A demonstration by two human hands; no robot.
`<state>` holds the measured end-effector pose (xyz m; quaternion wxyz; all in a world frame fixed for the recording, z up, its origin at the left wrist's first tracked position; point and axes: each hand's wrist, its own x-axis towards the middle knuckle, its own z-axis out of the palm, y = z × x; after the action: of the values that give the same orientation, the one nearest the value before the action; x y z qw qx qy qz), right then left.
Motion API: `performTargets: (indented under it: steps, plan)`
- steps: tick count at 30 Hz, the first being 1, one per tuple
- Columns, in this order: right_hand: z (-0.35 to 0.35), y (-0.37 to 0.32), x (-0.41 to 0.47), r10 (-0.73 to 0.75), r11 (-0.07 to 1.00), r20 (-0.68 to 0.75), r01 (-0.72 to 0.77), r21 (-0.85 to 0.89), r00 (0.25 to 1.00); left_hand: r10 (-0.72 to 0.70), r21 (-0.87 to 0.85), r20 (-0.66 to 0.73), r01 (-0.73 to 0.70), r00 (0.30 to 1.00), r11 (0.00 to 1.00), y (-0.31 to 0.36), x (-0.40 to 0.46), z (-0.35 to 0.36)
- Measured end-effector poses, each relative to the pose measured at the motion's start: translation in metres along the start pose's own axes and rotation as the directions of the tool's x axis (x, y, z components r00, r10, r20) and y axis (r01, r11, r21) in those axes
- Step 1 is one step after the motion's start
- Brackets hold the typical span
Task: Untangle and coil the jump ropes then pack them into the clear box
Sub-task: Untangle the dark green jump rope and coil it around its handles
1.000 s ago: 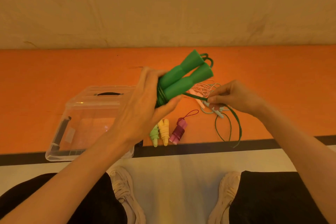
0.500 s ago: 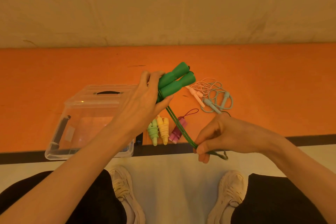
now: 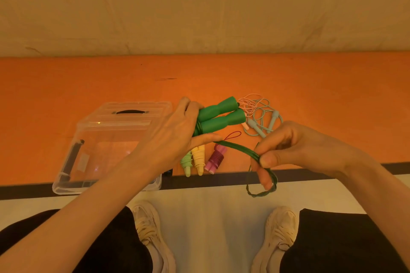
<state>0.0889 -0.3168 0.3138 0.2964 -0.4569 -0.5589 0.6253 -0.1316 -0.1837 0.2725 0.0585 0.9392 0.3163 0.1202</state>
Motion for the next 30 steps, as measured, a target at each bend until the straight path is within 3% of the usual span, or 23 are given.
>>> performTargets:
  steps: [7,12,18,21,25,30]
  plan:
    - [-0.002,-0.002,0.000,-0.057,0.993,-0.009,0.057,0.101,0.998,0.001,0.000,0.062,-0.001,0.998,1.000,0.002,-0.002,-0.009]
    - [0.014,0.002,0.014,-0.022,0.993,0.141,0.006,0.118,0.990,0.043,0.208,0.020,-0.046,0.999,0.977,0.012,-0.002,-0.001]
    - [0.031,0.004,0.028,-0.012,0.997,0.215,-0.004,0.073,0.977,0.031,0.152,0.047,-0.037,0.998,0.988,0.019,-0.003,0.001]
    - [0.027,-0.002,0.021,0.002,0.992,0.111,-0.016,0.127,0.994,0.044,0.170,0.013,-0.046,0.999,0.984,0.017,-0.002,-0.003]
    - [0.009,-0.011,0.003,-0.019,0.998,-0.104,0.012,-0.061,0.994,0.010,0.099,-0.023,-0.008,1.000,0.995,0.006,0.001,-0.010]
    - [-0.022,-0.014,-0.024,-0.008,0.987,-0.233,-0.030,-0.158,0.972,0.005,0.148,-0.028,-0.001,1.000,0.989,-0.001,0.000,-0.014]
